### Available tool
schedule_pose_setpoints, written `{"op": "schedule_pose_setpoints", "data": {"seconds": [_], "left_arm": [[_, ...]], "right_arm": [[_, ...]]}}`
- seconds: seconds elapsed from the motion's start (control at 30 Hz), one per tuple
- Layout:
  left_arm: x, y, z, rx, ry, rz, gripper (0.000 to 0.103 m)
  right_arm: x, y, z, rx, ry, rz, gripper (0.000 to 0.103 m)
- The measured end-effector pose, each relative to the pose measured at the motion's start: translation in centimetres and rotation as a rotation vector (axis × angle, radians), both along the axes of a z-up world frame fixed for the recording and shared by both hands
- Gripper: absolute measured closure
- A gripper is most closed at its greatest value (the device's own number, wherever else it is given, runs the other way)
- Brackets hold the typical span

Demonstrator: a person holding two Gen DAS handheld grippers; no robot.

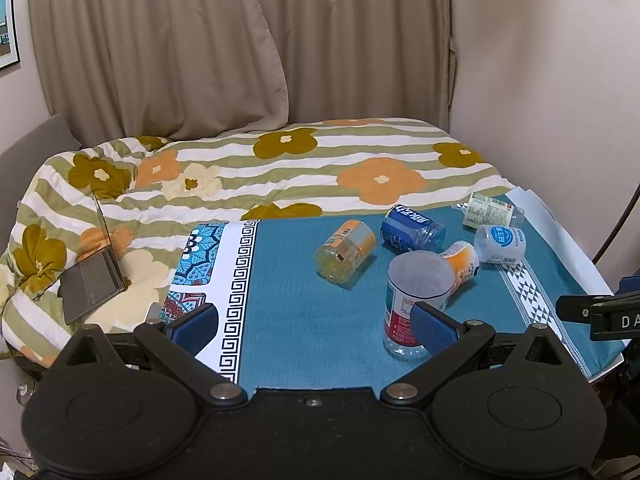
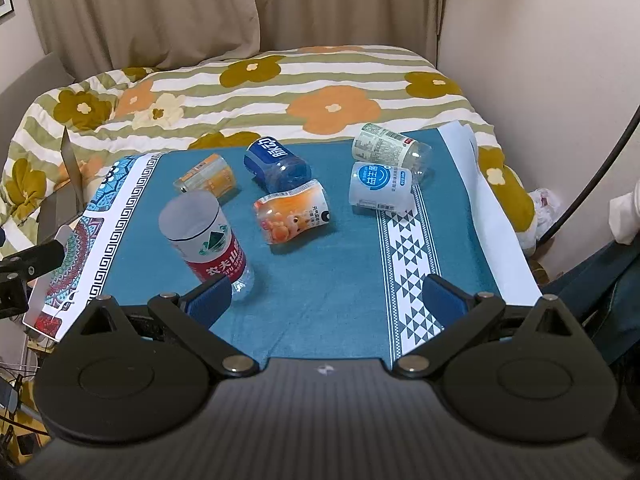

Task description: Flip cup upright

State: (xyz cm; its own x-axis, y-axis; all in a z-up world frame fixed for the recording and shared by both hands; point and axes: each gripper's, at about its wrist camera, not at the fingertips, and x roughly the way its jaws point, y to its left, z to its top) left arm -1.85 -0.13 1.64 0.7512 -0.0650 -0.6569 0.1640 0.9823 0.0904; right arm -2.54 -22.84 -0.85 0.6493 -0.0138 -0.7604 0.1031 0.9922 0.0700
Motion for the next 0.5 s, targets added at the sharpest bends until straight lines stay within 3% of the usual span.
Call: {"op": "schedule_pose_setpoints", "data": {"seconds": [0.5], "left_arm": [[-0.05,0.14,0.01,-0.007,-0.001,0.004,0.0]], "right_arm": [[-0.05,0.08,-0.15,-0.005,0.002,-0.003,0.0]]}}
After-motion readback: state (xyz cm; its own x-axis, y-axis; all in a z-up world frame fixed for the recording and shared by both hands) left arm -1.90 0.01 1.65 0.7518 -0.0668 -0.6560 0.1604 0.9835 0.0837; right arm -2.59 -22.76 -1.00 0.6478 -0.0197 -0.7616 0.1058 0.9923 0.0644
